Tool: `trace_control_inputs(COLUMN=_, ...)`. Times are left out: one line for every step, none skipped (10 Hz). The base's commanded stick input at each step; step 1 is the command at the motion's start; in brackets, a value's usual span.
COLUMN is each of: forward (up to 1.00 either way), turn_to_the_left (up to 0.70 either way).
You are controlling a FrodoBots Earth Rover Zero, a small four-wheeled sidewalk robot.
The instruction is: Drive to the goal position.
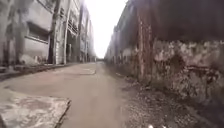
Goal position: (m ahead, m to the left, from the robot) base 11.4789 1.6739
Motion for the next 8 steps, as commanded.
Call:
trace_control_inputs(forward=1.0, turn_to_the_left=0.27)
trace_control_inputs(forward=1.0, turn_to_the_left=0.27)
trace_control_inputs(forward=1.0, turn_to_the_left=0.08)
trace_control_inputs(forward=1.0, turn_to_the_left=0.0)
trace_control_inputs(forward=1.0, turn_to_the_left=0.0)
trace_control_inputs(forward=1.0, turn_to_the_left=0.0)
trace_control_inputs(forward=1.0, turn_to_the_left=0.13)
trace_control_inputs(forward=1.0, turn_to_the_left=0.27)
